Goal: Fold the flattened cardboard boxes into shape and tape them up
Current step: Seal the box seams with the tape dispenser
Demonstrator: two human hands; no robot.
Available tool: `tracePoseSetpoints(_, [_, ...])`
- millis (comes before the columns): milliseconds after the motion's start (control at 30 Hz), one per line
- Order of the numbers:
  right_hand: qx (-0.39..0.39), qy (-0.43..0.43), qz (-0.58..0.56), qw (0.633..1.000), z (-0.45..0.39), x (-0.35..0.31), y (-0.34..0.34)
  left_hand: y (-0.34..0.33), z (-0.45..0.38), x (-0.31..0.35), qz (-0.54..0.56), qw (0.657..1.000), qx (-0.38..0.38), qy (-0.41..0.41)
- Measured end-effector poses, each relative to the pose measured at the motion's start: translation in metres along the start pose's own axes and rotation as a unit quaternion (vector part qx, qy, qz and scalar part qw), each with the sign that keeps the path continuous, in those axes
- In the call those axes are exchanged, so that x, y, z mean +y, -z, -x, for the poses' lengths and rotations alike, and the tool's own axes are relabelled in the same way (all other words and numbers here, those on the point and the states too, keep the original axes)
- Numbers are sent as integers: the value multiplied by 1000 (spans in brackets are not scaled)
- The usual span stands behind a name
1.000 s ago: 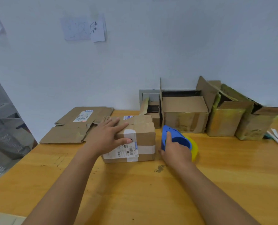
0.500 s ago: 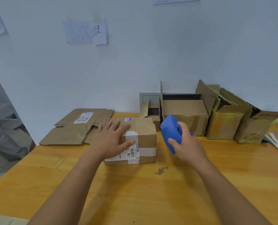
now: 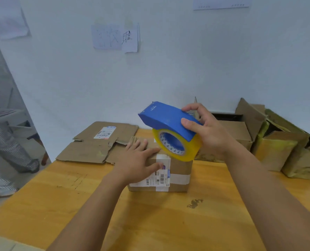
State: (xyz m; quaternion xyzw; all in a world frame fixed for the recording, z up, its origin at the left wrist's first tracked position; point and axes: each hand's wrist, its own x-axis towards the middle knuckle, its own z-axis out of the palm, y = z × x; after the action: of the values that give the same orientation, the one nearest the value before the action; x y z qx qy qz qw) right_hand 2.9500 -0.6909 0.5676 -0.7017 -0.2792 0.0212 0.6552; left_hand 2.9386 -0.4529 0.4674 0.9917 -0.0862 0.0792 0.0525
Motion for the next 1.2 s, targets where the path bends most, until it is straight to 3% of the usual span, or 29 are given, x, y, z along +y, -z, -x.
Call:
tracePoseSetpoints(133, [38, -21, -40, 998, -20, 14, 4, -4, 1, -2, 16, 1000, 13, 4])
tracePoseSetpoints(233, [58, -9, 57, 997, -28, 19, 11, -7, -1, -2, 18, 1000, 24, 7])
tracePoseSetpoints(467, [15, -41, 191, 981, -37, 13, 17, -5, -3, 1, 34, 999, 23, 21])
tracePoseSetpoints(567, [3, -31, 188, 982, -37, 19, 3, -4, -2, 2, 35, 999, 22, 21])
tracePoseSetpoints(700, [50, 16, 210, 976, -34, 25, -11, -3, -2, 3, 39, 999, 22, 16])
tracePoseSetpoints(800, [22, 3, 222, 975, -33, 23, -6, -2, -2, 2, 50, 998, 20, 19])
tracePoseSetpoints(1033, [44, 28, 160, 986, -33, 25, -7, 11, 0, 6, 102, 994, 16, 21])
tracePoseSetpoints(1100, [39, 41, 170, 984, -36, 25, -8, 21, 4, 1, 215, 976, -4, 43])
tracePoseSetpoints(1200, [18, 36, 176, 984, -42, 27, -9, 33, 13, -15, 487, 864, -12, 124])
